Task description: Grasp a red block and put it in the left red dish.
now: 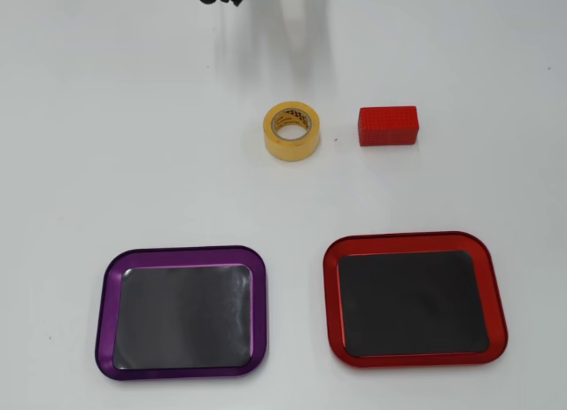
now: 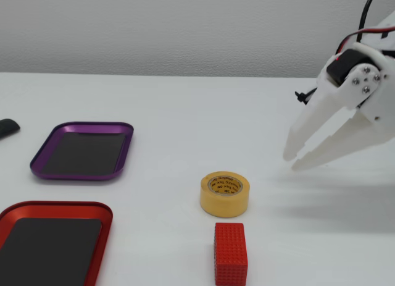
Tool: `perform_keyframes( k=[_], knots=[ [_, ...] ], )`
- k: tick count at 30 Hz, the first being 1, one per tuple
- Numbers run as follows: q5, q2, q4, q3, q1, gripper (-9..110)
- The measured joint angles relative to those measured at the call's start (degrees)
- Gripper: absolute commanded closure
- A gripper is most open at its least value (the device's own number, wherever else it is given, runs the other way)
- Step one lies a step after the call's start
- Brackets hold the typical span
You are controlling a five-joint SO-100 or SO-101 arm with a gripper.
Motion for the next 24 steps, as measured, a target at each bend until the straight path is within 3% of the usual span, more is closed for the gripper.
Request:
perform_keyframes(
  k=[6, 13, 17, 24],
  knots=[
    [0.0, -23.8, 0.0, -16.4, -0.2, 91],
    [0.1, -59.4, 9.0, -43.2, -11.5, 80],
    [0.0, -74.6, 9.8, -52.8, -19.5, 80],
    [1.5, -91.3, 7.6, -59.8, -21.7, 79]
  ],
)
